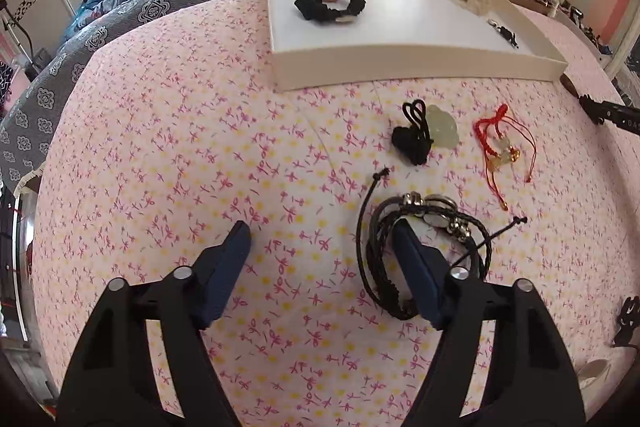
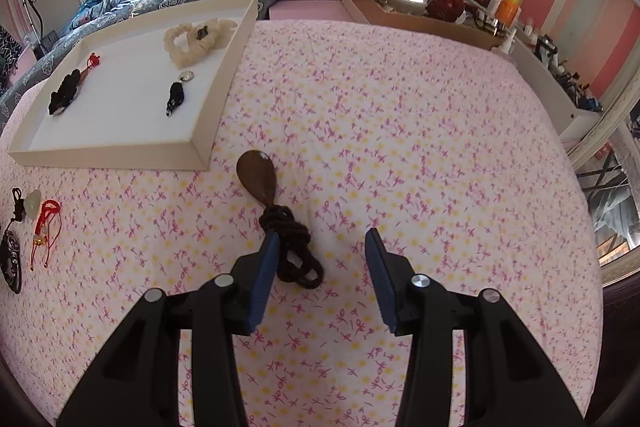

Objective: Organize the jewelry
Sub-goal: 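Close left tool on black braided bracelet while right tool closes on wooden pendant cord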

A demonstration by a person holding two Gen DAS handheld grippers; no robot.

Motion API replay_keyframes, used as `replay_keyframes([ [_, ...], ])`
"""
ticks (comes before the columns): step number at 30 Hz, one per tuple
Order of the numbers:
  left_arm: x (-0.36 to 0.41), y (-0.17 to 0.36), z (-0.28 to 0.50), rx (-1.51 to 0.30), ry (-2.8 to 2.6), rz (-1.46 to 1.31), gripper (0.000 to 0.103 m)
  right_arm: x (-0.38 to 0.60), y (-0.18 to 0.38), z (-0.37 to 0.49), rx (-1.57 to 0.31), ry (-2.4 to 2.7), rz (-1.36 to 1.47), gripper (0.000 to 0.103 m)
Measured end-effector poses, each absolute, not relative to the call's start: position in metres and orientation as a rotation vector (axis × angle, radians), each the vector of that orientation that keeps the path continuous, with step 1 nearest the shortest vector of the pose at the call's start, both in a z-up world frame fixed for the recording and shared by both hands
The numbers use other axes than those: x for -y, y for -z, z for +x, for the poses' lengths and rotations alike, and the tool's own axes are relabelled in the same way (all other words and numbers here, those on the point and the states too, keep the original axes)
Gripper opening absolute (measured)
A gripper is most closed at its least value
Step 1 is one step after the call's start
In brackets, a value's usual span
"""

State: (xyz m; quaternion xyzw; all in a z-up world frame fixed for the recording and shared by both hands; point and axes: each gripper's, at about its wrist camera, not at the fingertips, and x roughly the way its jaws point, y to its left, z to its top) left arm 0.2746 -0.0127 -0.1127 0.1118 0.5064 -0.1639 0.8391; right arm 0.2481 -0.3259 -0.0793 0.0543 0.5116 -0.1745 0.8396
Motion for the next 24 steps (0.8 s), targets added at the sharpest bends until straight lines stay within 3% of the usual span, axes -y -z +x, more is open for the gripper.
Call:
replay_keyframes([
  [2, 0.012, 0.111, 0.276, -1.066, 0.349, 0.235, 0.049, 0.326, 0.080, 0.249, -1.080, 0.367, 0.116, 0.045],
  [3, 0.012, 0.110, 0.277, -1.065, 0.349, 0.233, 0.034, 0.326, 0.080, 0.249, -1.079, 0.365, 0.118, 0.043],
  [4, 0.011, 0.109, 0.279, -1.066, 0.348, 0.230, 0.021, 0.325, 0.080, 0.249, -1.077, 0.361, 0.119, 0.035],
  [6, 0.010, 0.108, 0.282, -1.074, 0.359, 0.215, 0.007, 0.324, 0.080, 0.250, -1.082, 0.331, 0.132, 0.023],
  [8, 0.010, 0.109, 0.283, -1.074, 0.363, 0.207, 0.007, 0.321, 0.081, 0.250, -1.089, 0.316, 0.136, 0.019],
  [19, 0.012, 0.107, 0.286, -1.063, 0.356, 0.196, 0.004, 0.323, 0.087, 0.252, -1.104, 0.257, 0.183, 0.019],
  [24, 0.011, 0.095, 0.285, -1.028, 0.340, 0.200, 0.003, 0.320, 0.084, 0.251, -1.078, 0.267, 0.157, 0.011],
])
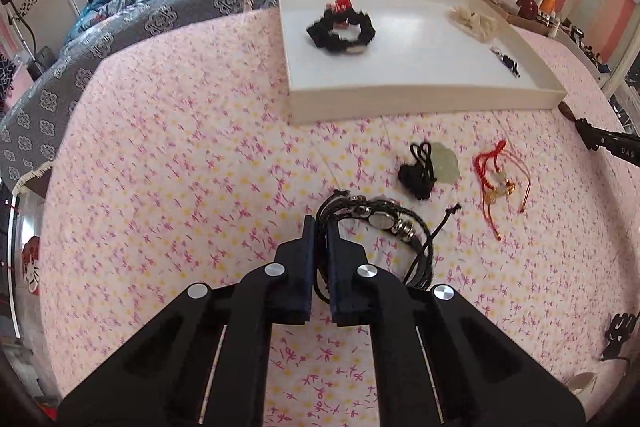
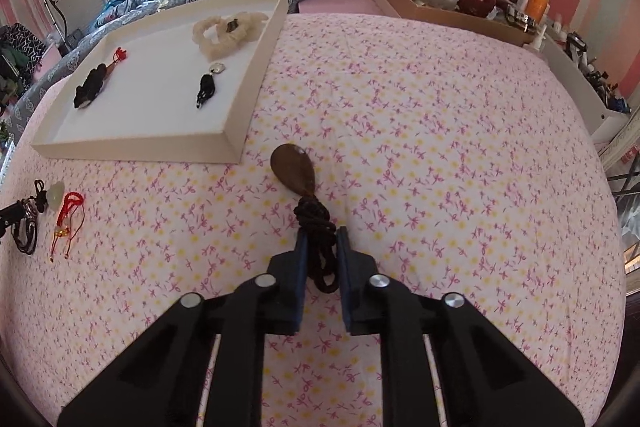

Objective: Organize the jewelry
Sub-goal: 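Close left tool on black braided bracelet while right tool closes on wooden pendant cord, then carry braided bracelet and wooden pendant over the white tray with both tools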

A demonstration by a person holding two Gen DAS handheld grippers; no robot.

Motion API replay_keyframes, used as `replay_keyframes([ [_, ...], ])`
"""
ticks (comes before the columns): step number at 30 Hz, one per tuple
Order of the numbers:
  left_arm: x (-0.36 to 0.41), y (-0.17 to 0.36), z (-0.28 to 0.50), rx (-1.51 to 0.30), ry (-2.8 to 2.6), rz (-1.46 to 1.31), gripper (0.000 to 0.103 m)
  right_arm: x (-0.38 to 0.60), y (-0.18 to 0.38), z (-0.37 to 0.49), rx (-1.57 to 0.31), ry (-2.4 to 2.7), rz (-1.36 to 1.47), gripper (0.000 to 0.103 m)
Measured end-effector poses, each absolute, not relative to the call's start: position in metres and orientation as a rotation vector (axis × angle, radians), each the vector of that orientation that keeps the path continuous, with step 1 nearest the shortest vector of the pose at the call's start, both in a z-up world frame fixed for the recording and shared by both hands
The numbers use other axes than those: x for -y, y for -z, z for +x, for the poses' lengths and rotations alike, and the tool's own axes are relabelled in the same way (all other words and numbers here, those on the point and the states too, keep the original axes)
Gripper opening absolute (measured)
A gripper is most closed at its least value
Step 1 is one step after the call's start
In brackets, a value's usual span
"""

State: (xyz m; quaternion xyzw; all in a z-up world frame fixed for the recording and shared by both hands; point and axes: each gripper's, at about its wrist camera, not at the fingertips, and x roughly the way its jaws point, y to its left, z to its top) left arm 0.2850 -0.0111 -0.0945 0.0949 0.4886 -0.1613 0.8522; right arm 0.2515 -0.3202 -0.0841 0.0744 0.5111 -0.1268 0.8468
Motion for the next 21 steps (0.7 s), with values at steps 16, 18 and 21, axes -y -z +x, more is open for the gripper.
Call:
replay_keyframes([
  [16, 0.033, 0.000, 0.346, -0.865, 0.335, 0.126, 0.003, 0.306, -0.009, 0.267, -0.856, 0.288, 0.107, 0.008],
  [18, 0.037, -0.003, 0.361, -0.869, 0.319, 0.115, 0.004, 0.299, -0.018, 0.276, -0.840, 0.279, 0.099, 0.008],
  [21, 0.043, 0.003, 0.384, -0.899, 0.306, 0.090, 0.003, 0.288, -0.025, 0.299, -0.833, 0.251, 0.101, 0.008],
])
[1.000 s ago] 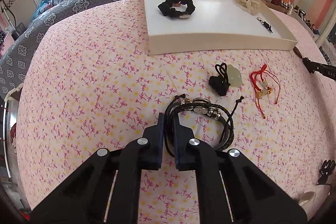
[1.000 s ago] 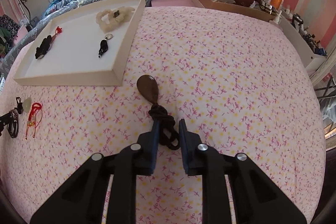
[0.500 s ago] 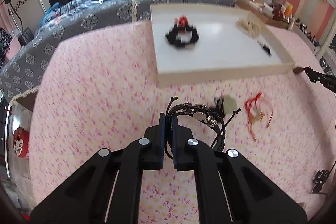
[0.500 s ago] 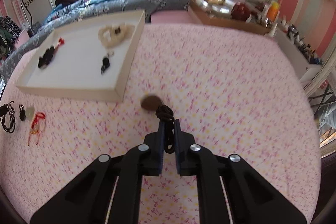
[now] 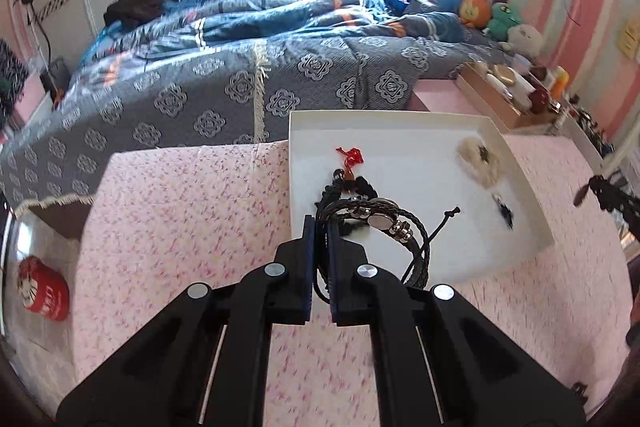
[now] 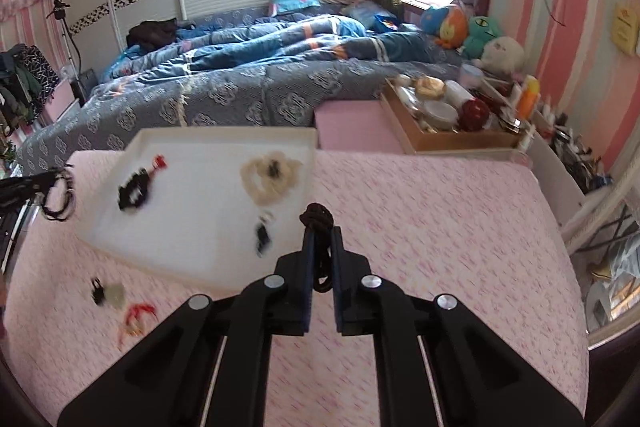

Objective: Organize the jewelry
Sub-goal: 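Carry braided bracelet and wooden pendant over the white tray with both tools, then open both tools to drop bracelet and wooden pendant into the tray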

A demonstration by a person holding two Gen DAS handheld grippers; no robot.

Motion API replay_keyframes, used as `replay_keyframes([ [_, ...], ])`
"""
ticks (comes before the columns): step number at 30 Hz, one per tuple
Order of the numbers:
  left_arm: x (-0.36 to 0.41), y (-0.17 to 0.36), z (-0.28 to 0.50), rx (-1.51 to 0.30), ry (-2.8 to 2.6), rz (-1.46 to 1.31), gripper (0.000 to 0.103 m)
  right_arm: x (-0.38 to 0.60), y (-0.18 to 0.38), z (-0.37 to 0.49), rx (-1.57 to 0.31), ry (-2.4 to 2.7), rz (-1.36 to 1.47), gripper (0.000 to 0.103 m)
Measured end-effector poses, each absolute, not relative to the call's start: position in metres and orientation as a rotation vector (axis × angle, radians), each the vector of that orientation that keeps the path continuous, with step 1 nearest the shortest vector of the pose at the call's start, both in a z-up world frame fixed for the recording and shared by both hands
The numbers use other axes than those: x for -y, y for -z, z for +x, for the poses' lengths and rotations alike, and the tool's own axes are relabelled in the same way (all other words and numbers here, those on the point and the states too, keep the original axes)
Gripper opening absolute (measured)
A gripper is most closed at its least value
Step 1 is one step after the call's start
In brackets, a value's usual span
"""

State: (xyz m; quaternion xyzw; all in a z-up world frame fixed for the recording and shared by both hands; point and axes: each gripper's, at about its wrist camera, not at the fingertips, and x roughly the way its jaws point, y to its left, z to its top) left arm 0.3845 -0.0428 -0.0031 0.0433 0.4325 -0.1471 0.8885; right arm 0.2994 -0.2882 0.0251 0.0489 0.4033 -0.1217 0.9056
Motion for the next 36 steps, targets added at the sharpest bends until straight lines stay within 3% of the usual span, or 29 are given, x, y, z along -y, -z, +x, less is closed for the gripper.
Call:
replay_keyframes([
  [11, 0.067, 0.075, 0.417, -1.030, 0.280, 0.110, 0.004, 0.254, 0.021, 0.350, -0.910, 0.164, 0.099, 0.008],
  [25, 0.075, 0.101, 0.419, -1.059, 0.251, 0.178, 0.006, 0.247, 0.070, 0.364, -1.052, 0.201, 0.019, 0.008],
  [36, 0.082, 0.098, 0.408, -1.044, 0.275, 0.192, 0.041, 0.246, 0.078, 0.367, -1.075, 0.210, 0.004, 0.009],
])
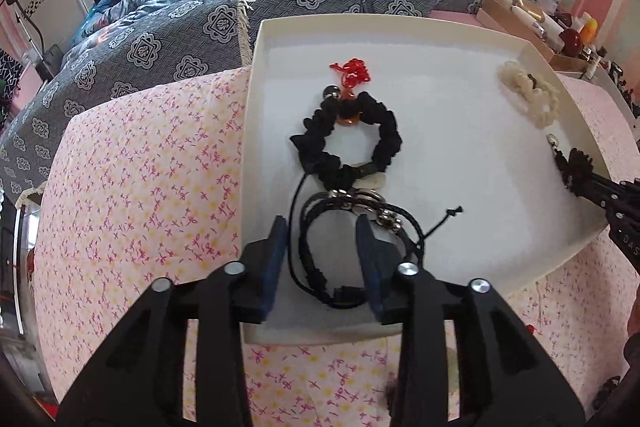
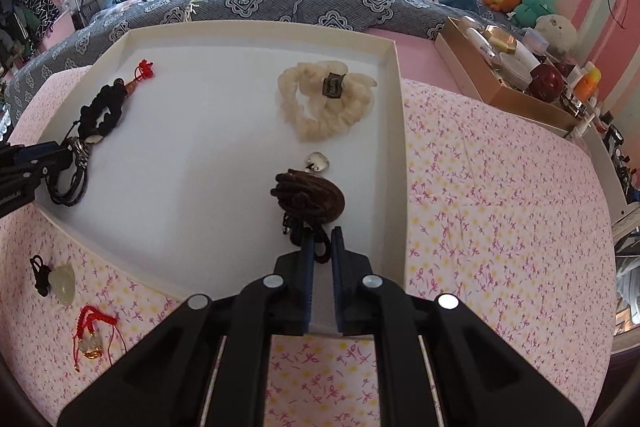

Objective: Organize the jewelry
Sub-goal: 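Open both tools to drop bracelet and wooden pendant into the tray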

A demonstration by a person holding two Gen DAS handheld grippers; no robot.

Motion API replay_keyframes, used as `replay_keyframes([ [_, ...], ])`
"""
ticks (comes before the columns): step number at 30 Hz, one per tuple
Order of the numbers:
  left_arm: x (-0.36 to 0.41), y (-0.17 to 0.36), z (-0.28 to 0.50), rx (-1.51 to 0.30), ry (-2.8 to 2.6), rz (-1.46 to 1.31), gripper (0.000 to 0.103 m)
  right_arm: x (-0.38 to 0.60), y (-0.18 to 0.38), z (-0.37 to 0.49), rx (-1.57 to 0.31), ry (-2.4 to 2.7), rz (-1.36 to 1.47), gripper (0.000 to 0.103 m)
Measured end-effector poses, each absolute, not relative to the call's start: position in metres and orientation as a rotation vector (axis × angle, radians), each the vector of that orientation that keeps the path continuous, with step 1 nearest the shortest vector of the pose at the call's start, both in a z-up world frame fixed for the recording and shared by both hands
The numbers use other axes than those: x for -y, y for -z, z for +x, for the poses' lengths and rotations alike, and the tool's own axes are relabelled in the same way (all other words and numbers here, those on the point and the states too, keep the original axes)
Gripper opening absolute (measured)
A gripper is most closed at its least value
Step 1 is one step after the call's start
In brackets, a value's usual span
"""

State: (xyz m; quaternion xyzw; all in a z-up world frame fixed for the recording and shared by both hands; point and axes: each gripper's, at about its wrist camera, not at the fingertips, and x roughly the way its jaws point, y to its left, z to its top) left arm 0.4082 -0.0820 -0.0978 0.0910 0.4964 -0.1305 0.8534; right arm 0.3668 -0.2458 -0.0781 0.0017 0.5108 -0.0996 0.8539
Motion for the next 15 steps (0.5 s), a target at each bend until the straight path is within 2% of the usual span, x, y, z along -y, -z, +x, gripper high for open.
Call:
replay_keyframes([
  [2, 0.084, 0.096, 0.404, -1.037, 0.283, 0.194, 0.048, 0.245, 0.078, 0.367, -1.079, 0.211, -0.001, 0.009],
  [4, 0.085, 0.092, 0.399, -1.023, 0.285, 0.197, 0.062, 0.245, 0.078, 0.367, -1.081, 0.212, -0.007, 0.009],
  [6, 0.085, 0.086, 0.396, -1.000, 0.276, 0.201, 0.071, 0.245, 0.077, 0.367, -1.080, 0.213, -0.003, 0.009],
  [9, 0.083, 0.079, 0.392, -0.988, 0.281, 0.197, 0.074, 0.245, 0.072, 0.364, -1.065, 0.207, 0.012, 0.011],
  [12, 0.080, 0.073, 0.390, -0.980, 0.280, 0.194, 0.077, 0.243, 0.065, 0.361, -1.042, 0.210, -0.003, 0.037],
  [15, 0.074, 0.067, 0.383, -0.957, 0.265, 0.194, 0.078, 0.242, 0.059, 0.358, -1.023, 0.213, -0.012, 0.038],
])
